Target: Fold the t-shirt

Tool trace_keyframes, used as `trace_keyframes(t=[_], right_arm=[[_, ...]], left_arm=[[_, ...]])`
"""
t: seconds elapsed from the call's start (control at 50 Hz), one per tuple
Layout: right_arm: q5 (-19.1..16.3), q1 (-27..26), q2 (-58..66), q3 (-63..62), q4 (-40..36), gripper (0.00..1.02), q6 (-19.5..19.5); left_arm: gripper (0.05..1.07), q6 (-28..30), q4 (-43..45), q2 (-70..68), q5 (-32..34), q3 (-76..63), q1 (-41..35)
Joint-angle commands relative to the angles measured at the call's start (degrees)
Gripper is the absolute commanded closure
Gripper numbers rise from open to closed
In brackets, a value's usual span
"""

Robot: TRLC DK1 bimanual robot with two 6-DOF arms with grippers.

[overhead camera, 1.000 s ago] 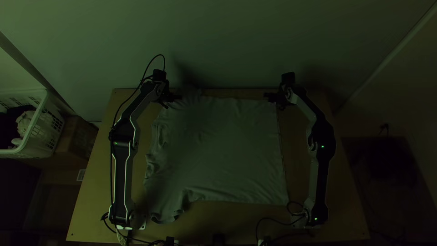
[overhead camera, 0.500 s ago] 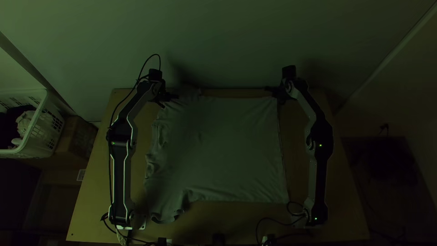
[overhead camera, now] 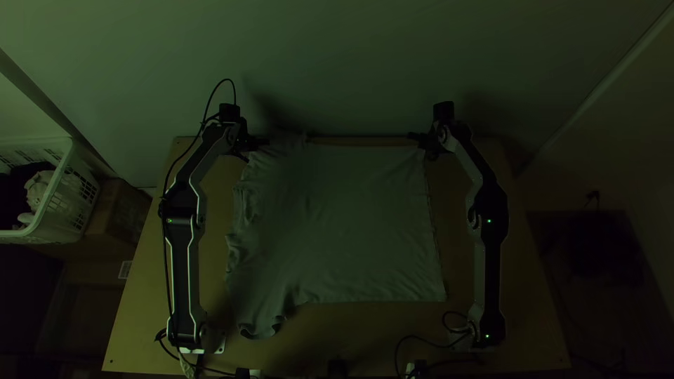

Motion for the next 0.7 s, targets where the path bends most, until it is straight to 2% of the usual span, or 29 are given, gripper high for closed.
trace_keyframes(t=[0.0,0.24,0.68], right_arm=[[1.34,-1.47,-0.73,0.06,-0.49,1.0,-0.89],[1.43,-1.56,-3.37,-2.14,-3.47,1.0,-2.21],[3.01,-0.06,-9.34,-6.0,-7.25,1.0,-3.27]], left_arm=[[1.05,-1.43,-2.71,-4.0,0.48,0.43,0.96],[1.05,-3.45,-5.34,-7.96,3.9,-3.26,2.37],[1.05,-3.36,-4.99,-17.1,4.17,-13.72,2.02]])
